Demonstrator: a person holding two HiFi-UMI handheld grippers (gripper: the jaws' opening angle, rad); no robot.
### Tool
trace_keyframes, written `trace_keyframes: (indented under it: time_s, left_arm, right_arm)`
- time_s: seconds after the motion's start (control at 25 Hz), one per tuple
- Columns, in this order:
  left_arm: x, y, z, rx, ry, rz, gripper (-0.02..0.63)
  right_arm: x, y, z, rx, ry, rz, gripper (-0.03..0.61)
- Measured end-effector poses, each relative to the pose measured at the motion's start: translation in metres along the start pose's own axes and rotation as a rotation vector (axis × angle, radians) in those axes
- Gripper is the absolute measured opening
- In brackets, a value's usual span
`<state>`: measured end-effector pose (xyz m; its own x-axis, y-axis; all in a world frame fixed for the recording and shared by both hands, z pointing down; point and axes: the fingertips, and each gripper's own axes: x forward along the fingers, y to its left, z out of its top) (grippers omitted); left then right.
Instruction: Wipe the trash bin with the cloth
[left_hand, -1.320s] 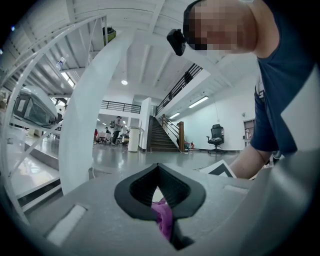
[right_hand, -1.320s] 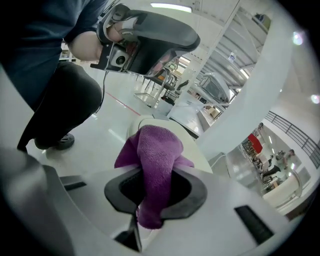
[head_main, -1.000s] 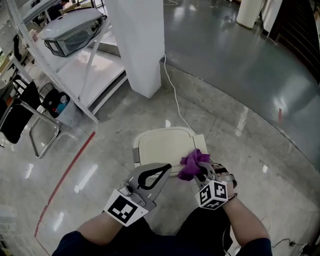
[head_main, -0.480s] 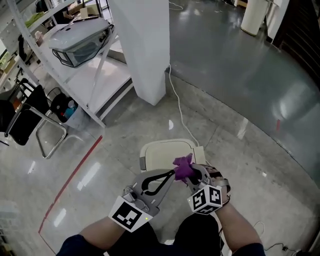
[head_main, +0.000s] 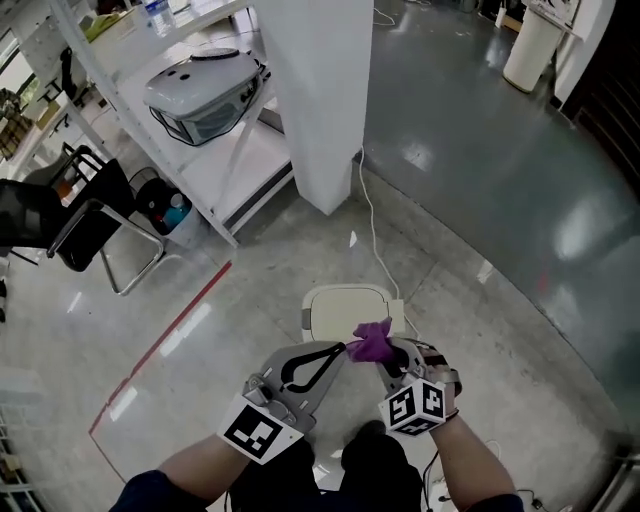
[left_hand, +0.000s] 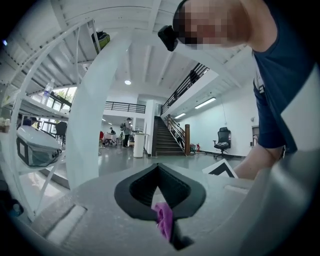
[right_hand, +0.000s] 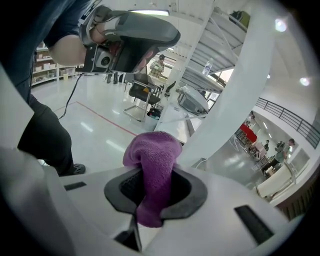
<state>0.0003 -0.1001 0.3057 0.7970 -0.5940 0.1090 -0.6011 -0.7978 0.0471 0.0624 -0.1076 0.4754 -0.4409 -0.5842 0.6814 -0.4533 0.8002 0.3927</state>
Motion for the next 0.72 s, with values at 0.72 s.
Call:
trace_keyframes:
  time_s: [0.72]
  left_arm:
    - [-0.079, -0.104, 0.227, 0.015, 0.040, -0.097, -0.002]
  right_arm:
    - [-0.223, -0.041, 0.149, 0.052, 0.005, 0.007, 0.078]
